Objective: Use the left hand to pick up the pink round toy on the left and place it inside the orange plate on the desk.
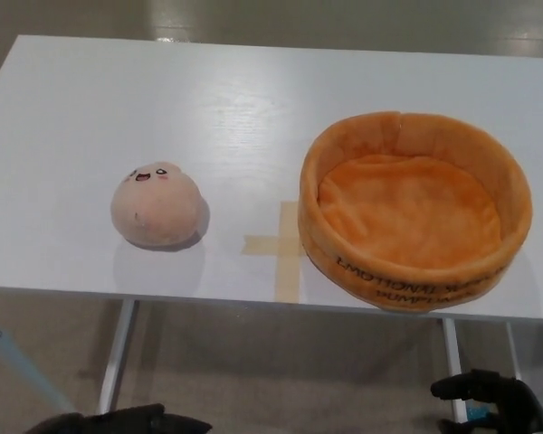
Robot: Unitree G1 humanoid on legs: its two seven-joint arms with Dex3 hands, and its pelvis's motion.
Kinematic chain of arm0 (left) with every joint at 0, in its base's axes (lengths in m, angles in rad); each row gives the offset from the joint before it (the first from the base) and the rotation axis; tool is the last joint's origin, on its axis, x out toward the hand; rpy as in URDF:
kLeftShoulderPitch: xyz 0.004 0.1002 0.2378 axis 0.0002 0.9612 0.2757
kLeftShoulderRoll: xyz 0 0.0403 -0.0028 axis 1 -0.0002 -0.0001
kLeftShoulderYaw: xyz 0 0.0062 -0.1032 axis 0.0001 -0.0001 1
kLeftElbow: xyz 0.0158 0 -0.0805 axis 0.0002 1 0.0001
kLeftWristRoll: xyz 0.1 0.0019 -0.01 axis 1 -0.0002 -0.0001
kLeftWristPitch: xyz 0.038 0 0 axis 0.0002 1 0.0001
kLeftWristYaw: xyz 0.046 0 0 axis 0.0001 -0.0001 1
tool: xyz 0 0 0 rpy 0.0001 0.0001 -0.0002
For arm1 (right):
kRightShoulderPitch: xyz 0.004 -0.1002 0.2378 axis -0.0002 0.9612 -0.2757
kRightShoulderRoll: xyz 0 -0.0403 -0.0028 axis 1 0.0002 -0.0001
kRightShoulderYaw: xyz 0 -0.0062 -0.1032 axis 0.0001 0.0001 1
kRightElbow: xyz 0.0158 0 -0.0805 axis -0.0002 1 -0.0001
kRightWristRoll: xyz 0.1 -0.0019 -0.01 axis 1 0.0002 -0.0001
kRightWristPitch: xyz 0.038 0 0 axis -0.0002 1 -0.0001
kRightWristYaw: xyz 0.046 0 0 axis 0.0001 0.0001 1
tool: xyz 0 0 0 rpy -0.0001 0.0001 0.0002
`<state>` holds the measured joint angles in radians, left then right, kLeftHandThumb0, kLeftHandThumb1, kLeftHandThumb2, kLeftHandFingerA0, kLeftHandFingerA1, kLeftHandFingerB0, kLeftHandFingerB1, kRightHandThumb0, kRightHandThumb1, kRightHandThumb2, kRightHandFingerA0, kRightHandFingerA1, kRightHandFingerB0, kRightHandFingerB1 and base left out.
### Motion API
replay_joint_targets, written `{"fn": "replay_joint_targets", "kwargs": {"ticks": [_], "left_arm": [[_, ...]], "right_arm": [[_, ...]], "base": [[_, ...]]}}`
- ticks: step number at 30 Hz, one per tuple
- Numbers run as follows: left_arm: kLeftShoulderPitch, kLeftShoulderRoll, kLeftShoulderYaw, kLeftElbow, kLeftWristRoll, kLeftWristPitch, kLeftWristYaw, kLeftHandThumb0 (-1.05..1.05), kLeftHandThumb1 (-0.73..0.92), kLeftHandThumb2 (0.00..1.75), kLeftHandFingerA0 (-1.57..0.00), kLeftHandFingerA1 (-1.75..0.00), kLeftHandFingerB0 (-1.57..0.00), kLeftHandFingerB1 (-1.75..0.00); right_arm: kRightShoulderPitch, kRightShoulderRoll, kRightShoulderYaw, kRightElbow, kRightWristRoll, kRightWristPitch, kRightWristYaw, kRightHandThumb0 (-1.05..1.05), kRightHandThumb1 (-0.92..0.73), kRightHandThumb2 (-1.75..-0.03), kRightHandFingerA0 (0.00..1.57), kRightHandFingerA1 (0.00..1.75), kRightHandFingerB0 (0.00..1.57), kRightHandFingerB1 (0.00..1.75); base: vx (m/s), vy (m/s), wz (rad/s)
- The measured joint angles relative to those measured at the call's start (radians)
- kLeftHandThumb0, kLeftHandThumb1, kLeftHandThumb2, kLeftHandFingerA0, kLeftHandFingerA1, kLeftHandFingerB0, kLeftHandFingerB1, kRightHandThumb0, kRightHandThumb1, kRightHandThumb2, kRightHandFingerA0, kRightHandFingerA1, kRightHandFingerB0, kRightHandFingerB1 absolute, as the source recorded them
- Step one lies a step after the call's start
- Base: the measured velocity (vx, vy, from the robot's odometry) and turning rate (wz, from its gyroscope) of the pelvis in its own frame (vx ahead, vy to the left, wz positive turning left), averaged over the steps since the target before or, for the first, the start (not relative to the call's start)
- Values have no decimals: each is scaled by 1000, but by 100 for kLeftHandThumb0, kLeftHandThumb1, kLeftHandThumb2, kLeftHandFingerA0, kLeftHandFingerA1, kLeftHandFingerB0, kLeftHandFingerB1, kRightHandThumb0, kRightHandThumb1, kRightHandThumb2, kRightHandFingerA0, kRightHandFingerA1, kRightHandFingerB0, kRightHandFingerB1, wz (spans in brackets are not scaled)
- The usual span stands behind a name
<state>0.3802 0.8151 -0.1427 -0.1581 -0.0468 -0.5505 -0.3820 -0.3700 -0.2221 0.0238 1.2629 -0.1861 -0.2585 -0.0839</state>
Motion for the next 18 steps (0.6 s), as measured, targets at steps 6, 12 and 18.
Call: {"fn": "replay_joint_targets", "kwargs": {"ticks": [6, 12, 18], "left_arm": [[-33, -2, 96, -121, -94, -32, -29, -28, 45, 57, -18, -36, -21, -31], [-223, -46, 183, -114, -156, -45, -44, -16, 32, 83, -3, -52, 0, -46], [-434, -82, 189, 19, -119, -32, -51, -20, 41, 54, -5, -26, -17, -29]], "right_arm": [[-4, 0, -1, 0, 0, 0, 0, -9, -56, -61, 65, 87, 63, 78], [-4, 1, 0, 1, 0, 0, 0, -9, -55, -61, 69, 90, 66, 80], [-7, -1, 1, 3, -1, 0, -1, -11, -55, -61, 68, 89, 65, 79]], "base": [[0, 0, 0], [0, 0, 0], [0, 0, 1]]}}
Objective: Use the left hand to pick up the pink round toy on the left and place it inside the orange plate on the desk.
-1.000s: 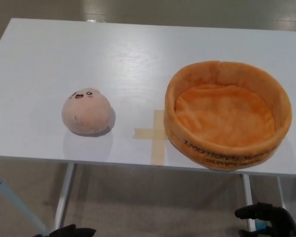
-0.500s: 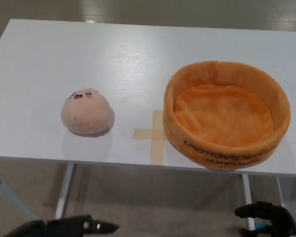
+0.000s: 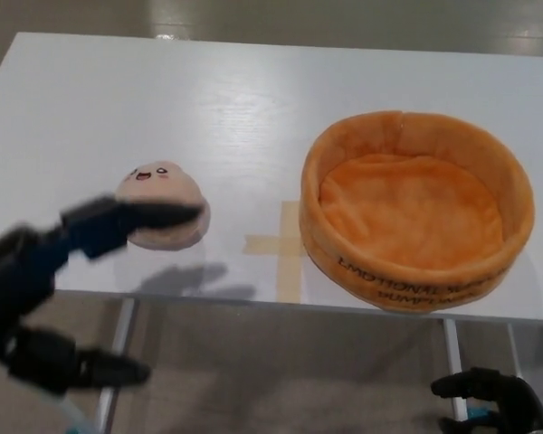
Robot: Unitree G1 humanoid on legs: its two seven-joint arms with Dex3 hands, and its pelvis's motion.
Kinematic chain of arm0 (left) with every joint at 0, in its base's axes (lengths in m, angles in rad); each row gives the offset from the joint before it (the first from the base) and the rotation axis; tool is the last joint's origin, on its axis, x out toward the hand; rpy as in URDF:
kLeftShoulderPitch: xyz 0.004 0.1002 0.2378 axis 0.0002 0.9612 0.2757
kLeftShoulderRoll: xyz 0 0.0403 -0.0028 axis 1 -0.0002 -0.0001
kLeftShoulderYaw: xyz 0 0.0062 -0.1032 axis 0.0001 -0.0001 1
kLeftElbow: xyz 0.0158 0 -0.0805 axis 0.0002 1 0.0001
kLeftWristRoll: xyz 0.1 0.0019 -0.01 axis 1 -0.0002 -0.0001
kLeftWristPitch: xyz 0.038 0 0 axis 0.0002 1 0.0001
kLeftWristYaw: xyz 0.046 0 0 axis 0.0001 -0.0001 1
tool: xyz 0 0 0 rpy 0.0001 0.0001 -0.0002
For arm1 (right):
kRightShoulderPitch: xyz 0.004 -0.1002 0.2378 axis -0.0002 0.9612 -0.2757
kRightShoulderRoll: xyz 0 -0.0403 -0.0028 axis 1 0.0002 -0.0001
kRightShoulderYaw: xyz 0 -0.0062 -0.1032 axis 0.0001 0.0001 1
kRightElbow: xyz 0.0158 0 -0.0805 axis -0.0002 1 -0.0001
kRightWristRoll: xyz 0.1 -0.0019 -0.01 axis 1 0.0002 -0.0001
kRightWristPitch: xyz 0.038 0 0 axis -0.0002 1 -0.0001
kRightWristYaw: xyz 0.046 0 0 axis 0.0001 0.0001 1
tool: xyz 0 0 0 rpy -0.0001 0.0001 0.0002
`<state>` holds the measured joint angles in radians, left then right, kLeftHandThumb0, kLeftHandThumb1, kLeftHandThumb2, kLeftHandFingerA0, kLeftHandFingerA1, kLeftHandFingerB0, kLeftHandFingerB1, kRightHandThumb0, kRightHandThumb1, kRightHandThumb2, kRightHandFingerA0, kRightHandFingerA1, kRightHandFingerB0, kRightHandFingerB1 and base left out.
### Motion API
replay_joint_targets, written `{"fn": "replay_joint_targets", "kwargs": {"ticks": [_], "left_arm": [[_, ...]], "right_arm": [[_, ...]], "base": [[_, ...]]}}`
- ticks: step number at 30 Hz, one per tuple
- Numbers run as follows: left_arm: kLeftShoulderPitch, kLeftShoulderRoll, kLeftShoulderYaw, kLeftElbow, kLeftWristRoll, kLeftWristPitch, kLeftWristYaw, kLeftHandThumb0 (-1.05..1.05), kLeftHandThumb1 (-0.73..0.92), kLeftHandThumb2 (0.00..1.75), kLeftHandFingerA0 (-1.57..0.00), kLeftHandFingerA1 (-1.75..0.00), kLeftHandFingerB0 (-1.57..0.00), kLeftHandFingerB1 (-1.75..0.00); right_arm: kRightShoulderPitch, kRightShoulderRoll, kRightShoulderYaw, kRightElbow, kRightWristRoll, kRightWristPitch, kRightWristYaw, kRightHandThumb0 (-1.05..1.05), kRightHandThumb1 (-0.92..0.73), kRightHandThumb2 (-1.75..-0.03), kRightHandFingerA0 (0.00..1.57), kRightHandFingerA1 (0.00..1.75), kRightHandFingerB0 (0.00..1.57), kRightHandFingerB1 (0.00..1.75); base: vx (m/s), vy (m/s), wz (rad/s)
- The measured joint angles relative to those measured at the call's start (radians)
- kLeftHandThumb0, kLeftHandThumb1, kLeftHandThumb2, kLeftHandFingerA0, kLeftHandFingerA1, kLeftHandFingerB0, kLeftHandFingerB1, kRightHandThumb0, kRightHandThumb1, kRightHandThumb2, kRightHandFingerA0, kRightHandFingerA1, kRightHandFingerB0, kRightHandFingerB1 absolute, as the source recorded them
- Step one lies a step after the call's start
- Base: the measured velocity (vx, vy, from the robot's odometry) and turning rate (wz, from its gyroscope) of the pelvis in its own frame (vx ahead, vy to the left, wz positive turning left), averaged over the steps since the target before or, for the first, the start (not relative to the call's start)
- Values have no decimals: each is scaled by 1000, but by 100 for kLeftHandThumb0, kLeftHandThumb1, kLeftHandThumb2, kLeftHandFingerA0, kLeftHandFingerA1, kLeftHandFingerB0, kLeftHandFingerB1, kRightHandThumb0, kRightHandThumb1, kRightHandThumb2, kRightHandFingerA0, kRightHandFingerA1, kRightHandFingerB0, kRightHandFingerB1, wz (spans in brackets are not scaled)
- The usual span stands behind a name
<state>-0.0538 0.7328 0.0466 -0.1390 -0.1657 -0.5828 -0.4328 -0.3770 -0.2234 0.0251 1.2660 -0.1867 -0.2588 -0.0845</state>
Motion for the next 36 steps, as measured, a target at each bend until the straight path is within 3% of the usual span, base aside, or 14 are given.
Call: {"fn": "replay_joint_targets", "kwargs": {"ticks": [1, 2, 5, 6, 15, 16, 17, 22, 23, 29, 30, 35, 36], "left_arm": [[-17, -4, 0, 14, 7, 1, 0, -17, 37, 64, -1, -19, -11, -33], [-29, -7, 0, 25, 14, 1, 0, -10, 43, 52, 0, -25, -15, -27], [-128, -25, -21, 130, 50, 5, 0, -10, 43, 52, 0, -25, -15, -27], [-150, -30, -27, 156, 59, 5, 0, -12, 37, 65, 0, -16, -10, -34], [-405, -84, -101, 457, 211, 6, 36, -17, 37, 65, 0, -7, -4, -31], [-417, -85, -105, 472, 223, 6, 41, -30, 37, 65, 0, -2, -6, -30], [-432, -87, -111, 489, 236, 5, 46, -32, 23, 60, 0, -8, -3, -29], [-511, -90, -156, 586, 312, 12, 83, -32, 23, 60, 0, -8, -3, -29], [-536, -90, -172, 618, 340, 14, 98, -32, 33, 62, 0, 0, -4, -27], [-614, -97, -243, 743, 427, 26, 145, -30, 33, 62, 0, 0, -6, -30], [-632, -102, -263, 775, 444, 32, 156, -27, 38, 52, 0, 0, -7, -28], [-698, -138, -343, 930, 525, 58, 200, -26, 39, 52, 0, 0, -7, -28], [-706, -147, -358, 965, 543, 64, 212, -30, 32, 62, 0, 0, -6, -30]], "right_arm": [[-1, 0, 0, 0, 0, 0, 0, -10, -55, -60, 66, 88, 64, 78], [-1, 0, 0, 0, 0, 0, 0, -10, -55, -61, 68, 89, 65, 79], [-2, -1, -1, 1, 0, 0, 0, -10, -55, -61, 68, 89, 65, 79], [-2, 0, -1, 1, 0, 0, 0, -10, -55, -61, 69, 90, 64, 78], [-5, 0, 0, 1, 0, 1, 2, -11, -56, -60, 66, 87, 65, 77], [-6, 0, 0, 1, 0, 1, 2, -11, -55, -60, 67, 88, 65, 78], [-6, 0, 0, 1, 0, 1, 2, -11, -55, -61, 68, 88, 66, 78], [-9, 0, 1, 1, 0, 0, 2, -11, -55, -61, 68, 88, 66, 78], [-9, 0, 2, 1, 0, 0, 2, -11, -56, -60, 69, 90, 66, 78], [-10, 0, 4, 1, 0, 0, 2, -11, -56, -59, 66, 88, 65, 78], [-10, 0, 4, 1, 0, 1, 2, -11, -56, -60, 66, 87, 65, 78], [-10, 2, 6, 2, 0, 1, 3, -12, -55, -62, 67, 89, 65, 79], [-10, 2, 6, 2, 0, 0, 5, -11, -55, -61, 66, 88, 65, 79]], "base": [[0, 0, 0], [0, 0, 0], [0, 0, 0], [0, 0, 0], [0, 0, 0], [0, 0, 0], [0, 0, 0], [0, 0, 0], [0, 0, 0], [0, 0, 0], [0, 0, 0], [0, 0, 0], [0, 0, 0]]}}
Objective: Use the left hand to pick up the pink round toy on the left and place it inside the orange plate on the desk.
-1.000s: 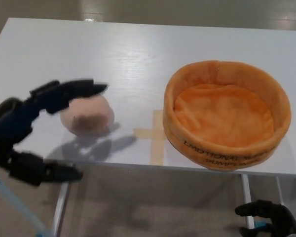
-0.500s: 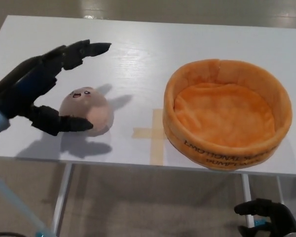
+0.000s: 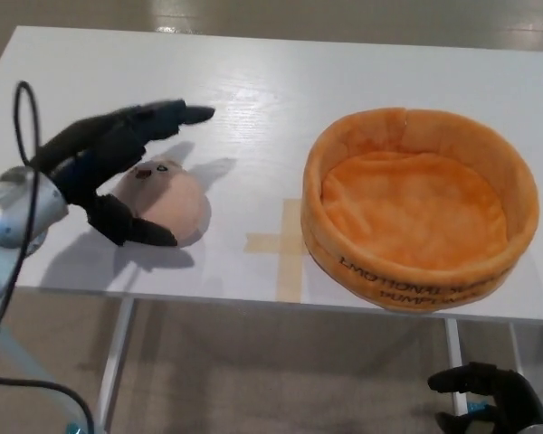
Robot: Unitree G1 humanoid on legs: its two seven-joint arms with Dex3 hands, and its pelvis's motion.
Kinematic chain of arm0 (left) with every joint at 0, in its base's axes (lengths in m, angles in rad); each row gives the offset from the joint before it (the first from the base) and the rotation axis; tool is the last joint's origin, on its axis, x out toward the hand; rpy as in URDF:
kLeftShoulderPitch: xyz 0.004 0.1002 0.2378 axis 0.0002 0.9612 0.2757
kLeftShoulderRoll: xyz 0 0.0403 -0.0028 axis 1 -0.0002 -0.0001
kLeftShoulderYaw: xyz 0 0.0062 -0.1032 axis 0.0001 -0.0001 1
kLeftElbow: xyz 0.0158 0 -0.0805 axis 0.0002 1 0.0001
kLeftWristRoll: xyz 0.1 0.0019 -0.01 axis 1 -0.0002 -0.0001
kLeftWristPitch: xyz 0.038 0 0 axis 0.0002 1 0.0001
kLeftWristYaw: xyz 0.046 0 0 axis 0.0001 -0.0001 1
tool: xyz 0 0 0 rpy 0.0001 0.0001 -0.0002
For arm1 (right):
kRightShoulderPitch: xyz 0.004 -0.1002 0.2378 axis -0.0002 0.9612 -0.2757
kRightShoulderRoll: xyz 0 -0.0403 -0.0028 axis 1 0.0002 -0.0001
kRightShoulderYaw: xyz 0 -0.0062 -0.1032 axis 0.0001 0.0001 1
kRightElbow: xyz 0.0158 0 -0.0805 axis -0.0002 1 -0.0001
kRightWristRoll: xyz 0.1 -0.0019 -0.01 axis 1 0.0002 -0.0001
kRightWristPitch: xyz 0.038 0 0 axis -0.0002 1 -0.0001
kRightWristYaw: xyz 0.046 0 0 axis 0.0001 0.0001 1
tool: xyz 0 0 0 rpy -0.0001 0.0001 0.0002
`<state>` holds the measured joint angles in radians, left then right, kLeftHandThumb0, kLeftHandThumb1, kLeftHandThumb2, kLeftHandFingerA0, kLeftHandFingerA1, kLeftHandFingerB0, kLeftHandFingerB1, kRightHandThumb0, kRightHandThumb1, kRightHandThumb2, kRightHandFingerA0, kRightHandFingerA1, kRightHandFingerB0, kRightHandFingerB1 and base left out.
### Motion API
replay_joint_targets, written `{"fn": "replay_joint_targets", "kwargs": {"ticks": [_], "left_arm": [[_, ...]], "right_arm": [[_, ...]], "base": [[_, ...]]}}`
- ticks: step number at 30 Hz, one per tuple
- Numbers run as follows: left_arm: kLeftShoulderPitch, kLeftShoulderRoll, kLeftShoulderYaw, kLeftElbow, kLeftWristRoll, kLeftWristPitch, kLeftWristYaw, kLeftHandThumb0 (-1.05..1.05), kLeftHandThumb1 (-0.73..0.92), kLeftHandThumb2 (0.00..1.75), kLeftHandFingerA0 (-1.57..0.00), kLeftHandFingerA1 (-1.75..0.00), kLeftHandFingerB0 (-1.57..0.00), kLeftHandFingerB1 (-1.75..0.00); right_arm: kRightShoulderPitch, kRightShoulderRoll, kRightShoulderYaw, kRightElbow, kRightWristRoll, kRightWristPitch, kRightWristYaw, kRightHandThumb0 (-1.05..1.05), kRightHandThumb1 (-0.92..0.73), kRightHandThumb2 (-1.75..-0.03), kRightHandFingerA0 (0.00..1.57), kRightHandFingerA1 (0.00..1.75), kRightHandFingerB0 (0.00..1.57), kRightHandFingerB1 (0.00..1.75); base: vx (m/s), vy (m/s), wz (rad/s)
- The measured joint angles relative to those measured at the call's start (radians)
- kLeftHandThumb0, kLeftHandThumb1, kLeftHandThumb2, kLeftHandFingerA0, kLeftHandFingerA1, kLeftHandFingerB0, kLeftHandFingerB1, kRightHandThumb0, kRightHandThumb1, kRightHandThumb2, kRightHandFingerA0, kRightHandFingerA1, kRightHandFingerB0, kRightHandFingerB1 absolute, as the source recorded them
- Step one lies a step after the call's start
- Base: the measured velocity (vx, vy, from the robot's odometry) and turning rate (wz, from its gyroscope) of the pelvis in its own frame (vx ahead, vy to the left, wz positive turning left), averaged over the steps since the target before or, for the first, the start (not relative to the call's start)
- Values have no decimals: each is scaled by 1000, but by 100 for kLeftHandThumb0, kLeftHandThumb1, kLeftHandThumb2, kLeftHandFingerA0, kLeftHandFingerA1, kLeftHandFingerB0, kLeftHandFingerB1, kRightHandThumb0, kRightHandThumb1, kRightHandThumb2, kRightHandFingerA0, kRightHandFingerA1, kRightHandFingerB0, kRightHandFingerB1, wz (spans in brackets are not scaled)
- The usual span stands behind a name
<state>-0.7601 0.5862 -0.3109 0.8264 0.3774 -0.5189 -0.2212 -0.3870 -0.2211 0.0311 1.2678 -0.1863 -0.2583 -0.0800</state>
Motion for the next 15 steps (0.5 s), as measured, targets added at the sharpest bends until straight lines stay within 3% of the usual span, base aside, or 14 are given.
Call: {"fn": "replay_joint_targets", "kwargs": {"ticks": [2, 11, 12, 13, 14, 15], "left_arm": [[-8, -11, -16, 38, 17, 5, 13, -31, 22, 58, 0, -3, -4, -29], [-58, -57, -63, 230, 82, 18, 92, -36, 24, 61, 0, -5, -5, -28], [-65, -60, -65, 255, 84, 20, 102, -33, 45, 64, -6, -18, -9, -33], [-69, -62, -65, 271, 84, 21, 109, -33, 45, 64, -6, -18, -9, -33], [-71, -63, -65, 278, 84, 21, 111, -41, 53, 63, -17, -34, -16, -33], [-75, -68, -62, 301, 83, 21, 118, -41, 53, 63, -17, -34, -16, -33]], "right_arm": [[0, 0, 0, 1, 0, 0, 2, -11, -56, -61, 65, 87, 65, 79], [0, 0, 0, 4, 0, 0, 10, -11, -55, -60, 64, 86, 65, 78], [0, 0, 0, 5, 0, 1, 11, -12, -56, -60, 67, 90, 67, 79], [0, 0, 0, 6, 0, 1, 12, -12, -56, -60, 67, 90, 67, 79], [0, 0, 0, 6, 0, 1, 12, -12, -56, -60, 66, 88, 65, 78], [0, 0, 0, 7, 0, 1, 14, -12, -56, -60, 66, 88, 65, 78]], "base": [[0, 0, 0], [0, 0, 0], [0, 0, 0], [0, 0, 0], [0, 0, 0], [0, 0, 0]]}}
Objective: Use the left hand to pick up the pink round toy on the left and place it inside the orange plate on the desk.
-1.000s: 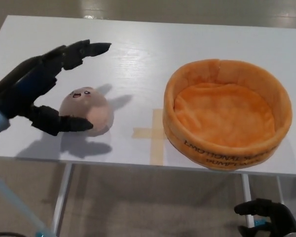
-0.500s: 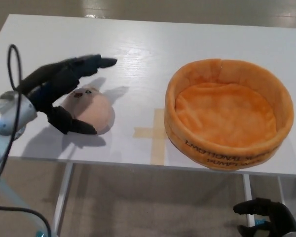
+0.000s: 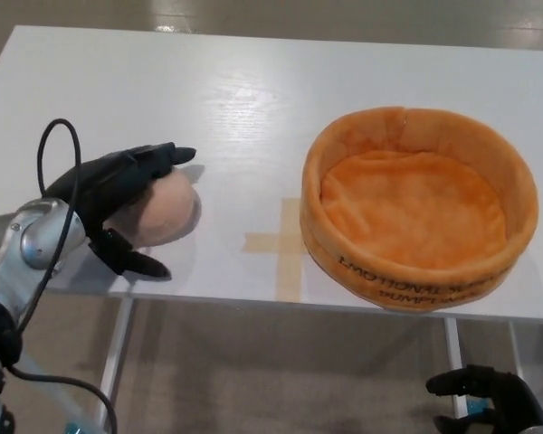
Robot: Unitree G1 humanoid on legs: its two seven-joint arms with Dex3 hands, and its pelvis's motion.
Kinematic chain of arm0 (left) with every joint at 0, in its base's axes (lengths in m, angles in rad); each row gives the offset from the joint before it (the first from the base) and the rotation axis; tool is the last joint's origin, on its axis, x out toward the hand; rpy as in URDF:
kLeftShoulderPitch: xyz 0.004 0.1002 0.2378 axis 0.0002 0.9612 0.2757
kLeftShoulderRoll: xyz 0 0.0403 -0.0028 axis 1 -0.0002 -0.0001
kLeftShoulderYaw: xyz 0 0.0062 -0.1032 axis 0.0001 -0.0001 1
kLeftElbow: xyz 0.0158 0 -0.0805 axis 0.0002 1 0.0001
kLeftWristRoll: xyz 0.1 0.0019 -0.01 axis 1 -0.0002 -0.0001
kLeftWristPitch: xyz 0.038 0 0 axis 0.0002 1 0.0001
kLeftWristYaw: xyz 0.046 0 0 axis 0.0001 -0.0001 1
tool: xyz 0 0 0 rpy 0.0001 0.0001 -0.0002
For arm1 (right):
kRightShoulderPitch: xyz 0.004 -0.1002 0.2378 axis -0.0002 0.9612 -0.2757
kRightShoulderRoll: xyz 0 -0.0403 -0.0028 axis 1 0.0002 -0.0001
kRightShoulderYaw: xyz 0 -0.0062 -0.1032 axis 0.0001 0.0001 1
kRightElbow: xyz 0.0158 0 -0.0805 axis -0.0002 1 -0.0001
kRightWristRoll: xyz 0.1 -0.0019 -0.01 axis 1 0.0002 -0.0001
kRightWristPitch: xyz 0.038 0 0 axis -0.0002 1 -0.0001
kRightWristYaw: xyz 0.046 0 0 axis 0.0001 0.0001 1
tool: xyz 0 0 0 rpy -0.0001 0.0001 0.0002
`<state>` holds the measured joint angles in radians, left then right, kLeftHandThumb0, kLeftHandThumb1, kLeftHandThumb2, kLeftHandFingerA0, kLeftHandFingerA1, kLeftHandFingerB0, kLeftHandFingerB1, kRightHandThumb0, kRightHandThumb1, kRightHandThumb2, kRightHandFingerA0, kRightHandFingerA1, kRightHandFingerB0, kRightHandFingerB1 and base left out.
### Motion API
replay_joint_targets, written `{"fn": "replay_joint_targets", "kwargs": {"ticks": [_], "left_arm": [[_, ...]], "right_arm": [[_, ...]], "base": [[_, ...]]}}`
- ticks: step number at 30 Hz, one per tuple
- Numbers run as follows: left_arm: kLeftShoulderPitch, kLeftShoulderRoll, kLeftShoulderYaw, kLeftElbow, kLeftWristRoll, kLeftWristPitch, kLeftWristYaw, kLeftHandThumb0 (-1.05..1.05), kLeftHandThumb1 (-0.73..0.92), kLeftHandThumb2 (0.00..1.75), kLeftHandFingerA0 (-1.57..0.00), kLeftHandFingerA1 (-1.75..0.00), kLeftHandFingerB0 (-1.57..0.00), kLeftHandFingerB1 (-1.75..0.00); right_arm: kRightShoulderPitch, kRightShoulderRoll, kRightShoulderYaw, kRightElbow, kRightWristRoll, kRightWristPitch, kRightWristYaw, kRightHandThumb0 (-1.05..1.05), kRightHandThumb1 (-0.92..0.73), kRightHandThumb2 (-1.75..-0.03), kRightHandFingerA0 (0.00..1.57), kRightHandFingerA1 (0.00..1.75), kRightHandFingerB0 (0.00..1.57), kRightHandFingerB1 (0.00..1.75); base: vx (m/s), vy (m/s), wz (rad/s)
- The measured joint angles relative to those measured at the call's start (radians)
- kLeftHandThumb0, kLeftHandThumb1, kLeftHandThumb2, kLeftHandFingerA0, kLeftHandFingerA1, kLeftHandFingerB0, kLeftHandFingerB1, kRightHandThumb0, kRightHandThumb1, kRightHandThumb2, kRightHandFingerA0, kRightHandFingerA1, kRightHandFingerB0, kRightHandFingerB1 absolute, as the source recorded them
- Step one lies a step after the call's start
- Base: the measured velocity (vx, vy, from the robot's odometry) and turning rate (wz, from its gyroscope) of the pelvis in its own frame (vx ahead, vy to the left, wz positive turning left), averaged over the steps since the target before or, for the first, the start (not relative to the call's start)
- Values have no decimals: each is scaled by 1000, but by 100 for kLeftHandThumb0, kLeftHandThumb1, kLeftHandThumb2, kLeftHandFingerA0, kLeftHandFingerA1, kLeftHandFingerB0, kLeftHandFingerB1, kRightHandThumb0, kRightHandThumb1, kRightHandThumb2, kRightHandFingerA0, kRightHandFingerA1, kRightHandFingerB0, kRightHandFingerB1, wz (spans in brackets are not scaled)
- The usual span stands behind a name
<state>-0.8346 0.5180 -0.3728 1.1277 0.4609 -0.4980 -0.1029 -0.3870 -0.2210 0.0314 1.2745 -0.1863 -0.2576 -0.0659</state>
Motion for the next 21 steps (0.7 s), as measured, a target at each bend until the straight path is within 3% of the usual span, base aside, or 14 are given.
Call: {"fn": "replay_joint_targets", "kwargs": {"ticks": [1, 2, 3, 6, 7, 11, 16, 17, 21], "left_arm": [[-1, -3, 2, 12, -1, 0, 4, -32, 74, 63, -54, -40, -37, -32], [-1, -3, 2, 12, -1, 0, 4, -32, 74, 63, -54, -40, -37, -32], [-3, -10, 11, 29, -5, -1, 9, -26, 82, 64, -102, -66, -72, -44], [-7, -21, 46, 45, -22, -10, 20, -25, 83, 65, -109, -82, -81, -50], [-8, -24, 54, 48, -28, -12, 23, -26, 84, 69, -104, -125, -82, -84], [-9, -37, 87, 58, -50, -24, 45, -25, 86, 65, -92, -121, -78, -88], [-9, -46, 97, 62, -53, -36, 68, -26, 85, 65, -95, -119, -78, -85], [-9, -49, 99, 62, -52, -38, 73, -26, 85, 66, -96, -114, -82, -77], [-9, -51, 104, 62, -52, -45, 81, -24, 84, 66, -93, -118, -79, -81]], "right_arm": [[0, 0, 0, 1, 0, 0, 1, -13, -56, -60, 66, 90, 66, 79], [0, 0, 0, 1, 0, 0, 1, -13, -56, -60, 66, 90, 66, 79], [0, 0, 0, 2, 0, 2, 4, -12, -55, -60, 65, 88, 66, 78], [0, 0, 1, 4, 0, 4, 8, -13, -55, -60, 67, 90, 67, 79], [0, 0, 1, 4, 0, 5, 8, -13, -54, -60, 72, 94, 69, 80], [0, 1, 1, 6, 0, 6, 9, -12, -54, -60, 74, 96, 69, 79], [0, 1, 2, 8, -1, 8, 9, -13, -55, -60, 70, 91, 68, 79], [0, 2, 2, 8, -1, 10, 9, -13, -55, -60, 70, 91, 68, 79], [0, 1, 7, 9, -2, 11, 9, -13, -56, -60, 69, 90, 67, 78]], "base": [[0, 0, 0], [0, 0, 0], [0, 0, 0], [0, 0, 0], [0, 0, 0], [0, 0, 0], [0, 0, 0], [0, 0, 0], [0, 0, 0]]}}
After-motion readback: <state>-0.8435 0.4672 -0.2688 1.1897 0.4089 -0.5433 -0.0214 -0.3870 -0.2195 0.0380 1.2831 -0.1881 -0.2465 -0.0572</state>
